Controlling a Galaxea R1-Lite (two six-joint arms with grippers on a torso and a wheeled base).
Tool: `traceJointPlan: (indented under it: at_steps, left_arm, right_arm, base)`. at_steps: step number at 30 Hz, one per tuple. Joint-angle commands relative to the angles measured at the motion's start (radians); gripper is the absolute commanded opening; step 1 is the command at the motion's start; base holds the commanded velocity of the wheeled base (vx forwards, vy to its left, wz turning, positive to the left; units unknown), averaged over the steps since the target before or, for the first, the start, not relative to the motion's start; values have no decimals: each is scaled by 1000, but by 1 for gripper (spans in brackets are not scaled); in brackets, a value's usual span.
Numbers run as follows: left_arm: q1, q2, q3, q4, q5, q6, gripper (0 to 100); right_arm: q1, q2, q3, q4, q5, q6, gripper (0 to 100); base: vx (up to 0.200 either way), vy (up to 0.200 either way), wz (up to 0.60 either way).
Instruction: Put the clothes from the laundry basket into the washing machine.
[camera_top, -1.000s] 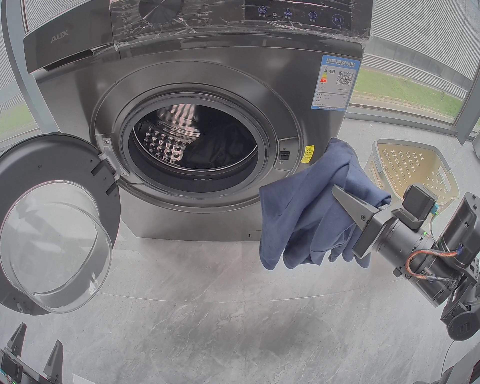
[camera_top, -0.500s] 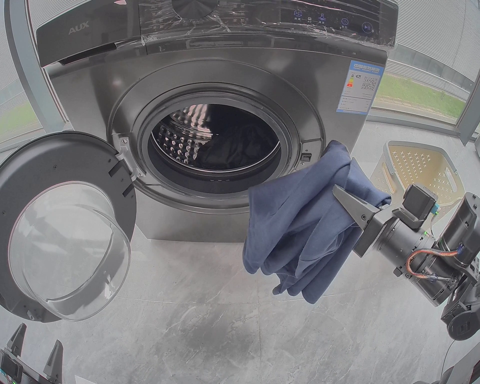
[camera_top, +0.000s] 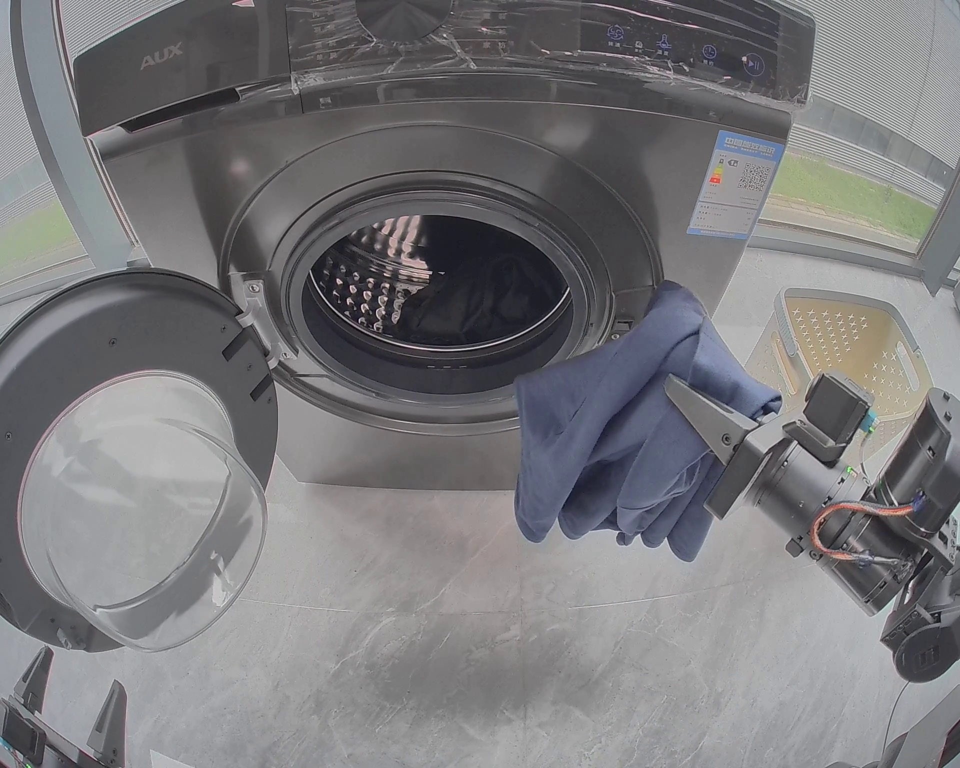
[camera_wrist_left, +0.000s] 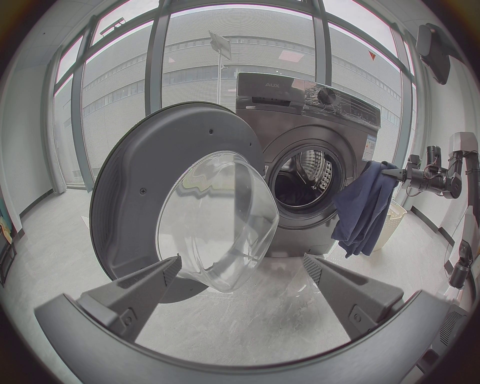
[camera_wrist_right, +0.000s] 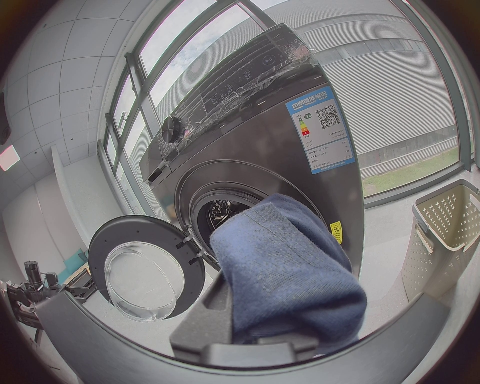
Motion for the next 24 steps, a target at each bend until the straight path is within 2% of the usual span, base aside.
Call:
traceJointPlan:
  at_steps: [1,7,22,24]
  left_arm:
    - [0,-18,16,0,0,0,100]
    - [0,-18,16,0,0,0,100]
    - [2,-16,16,0,0,0,100]
    - [0,-18,16,0,0,2,100]
  right_arm:
    - [1,3,-1,0,0,0,0]
    - [2,4,-1,0,0,0,0]
    - [7,7,-1,0,0,0,0]
    - [7,9,-1,0,0,0,0]
  base:
    - [0,200,0]
    - [0,200,0]
    - [0,0,0]
    - [0,-200,0]
